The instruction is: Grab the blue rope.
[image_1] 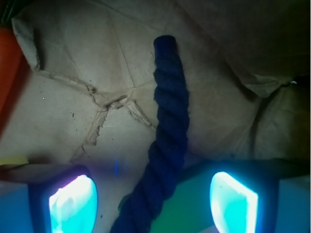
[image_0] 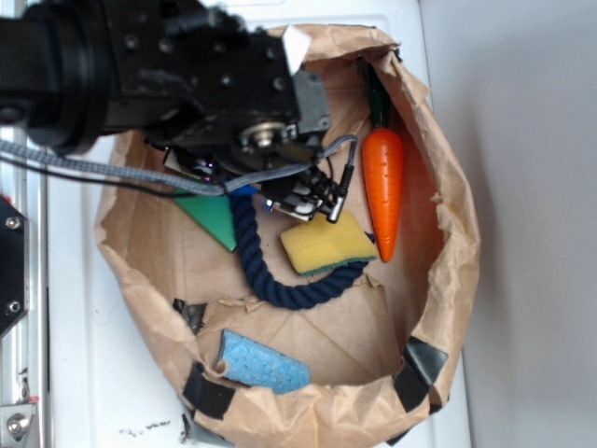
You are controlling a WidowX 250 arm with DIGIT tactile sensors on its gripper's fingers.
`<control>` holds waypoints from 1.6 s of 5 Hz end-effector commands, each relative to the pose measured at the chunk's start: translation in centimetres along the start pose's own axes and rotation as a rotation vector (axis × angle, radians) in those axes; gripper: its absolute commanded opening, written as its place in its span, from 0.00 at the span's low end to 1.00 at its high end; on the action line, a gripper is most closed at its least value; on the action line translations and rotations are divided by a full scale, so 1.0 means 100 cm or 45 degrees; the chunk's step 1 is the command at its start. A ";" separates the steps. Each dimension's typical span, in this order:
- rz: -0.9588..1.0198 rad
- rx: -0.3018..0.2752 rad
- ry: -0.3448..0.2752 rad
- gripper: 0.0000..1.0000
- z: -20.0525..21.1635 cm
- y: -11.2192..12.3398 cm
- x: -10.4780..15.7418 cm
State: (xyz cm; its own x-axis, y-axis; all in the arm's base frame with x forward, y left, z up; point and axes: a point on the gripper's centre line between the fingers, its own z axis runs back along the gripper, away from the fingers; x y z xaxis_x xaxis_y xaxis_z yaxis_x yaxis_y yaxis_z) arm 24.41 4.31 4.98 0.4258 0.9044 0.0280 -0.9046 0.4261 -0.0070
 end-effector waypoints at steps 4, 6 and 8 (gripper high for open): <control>0.060 -0.065 -0.134 0.00 -0.029 -0.007 0.001; 0.044 -0.084 -0.145 0.00 -0.024 -0.008 0.002; -0.257 -0.274 -0.171 0.00 0.036 -0.012 -0.004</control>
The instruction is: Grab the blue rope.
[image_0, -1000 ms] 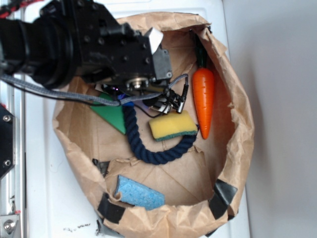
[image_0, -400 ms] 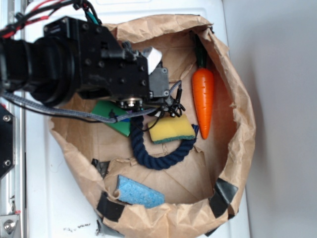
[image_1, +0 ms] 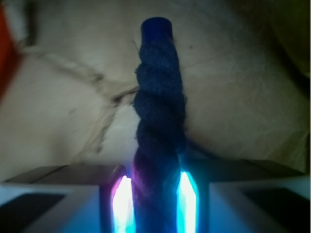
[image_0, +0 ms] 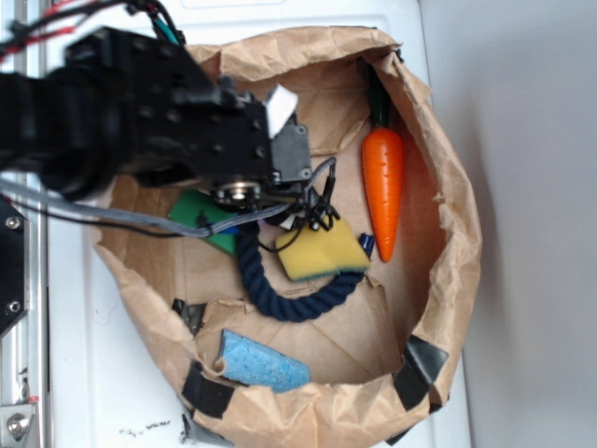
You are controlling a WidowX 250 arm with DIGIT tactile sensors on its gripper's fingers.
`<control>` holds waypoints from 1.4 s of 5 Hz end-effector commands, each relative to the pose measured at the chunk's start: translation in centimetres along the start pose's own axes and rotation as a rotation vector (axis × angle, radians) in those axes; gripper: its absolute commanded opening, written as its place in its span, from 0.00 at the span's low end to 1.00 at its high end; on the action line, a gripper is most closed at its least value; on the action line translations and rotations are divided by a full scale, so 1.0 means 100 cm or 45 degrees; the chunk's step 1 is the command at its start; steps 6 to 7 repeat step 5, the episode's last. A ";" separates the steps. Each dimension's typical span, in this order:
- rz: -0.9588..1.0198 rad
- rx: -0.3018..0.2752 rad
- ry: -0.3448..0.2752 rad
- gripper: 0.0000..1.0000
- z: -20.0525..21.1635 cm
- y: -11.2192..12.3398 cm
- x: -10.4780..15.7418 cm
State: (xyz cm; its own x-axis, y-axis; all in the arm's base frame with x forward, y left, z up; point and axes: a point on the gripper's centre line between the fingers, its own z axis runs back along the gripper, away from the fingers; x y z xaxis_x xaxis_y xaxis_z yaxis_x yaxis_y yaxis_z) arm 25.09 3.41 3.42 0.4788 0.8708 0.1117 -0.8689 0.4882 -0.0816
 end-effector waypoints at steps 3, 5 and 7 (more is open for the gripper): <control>-0.514 -0.155 -0.166 0.00 0.111 -0.033 -0.027; -0.618 -0.102 -0.230 0.00 0.115 -0.040 -0.036; -0.618 -0.102 -0.230 0.00 0.115 -0.040 -0.036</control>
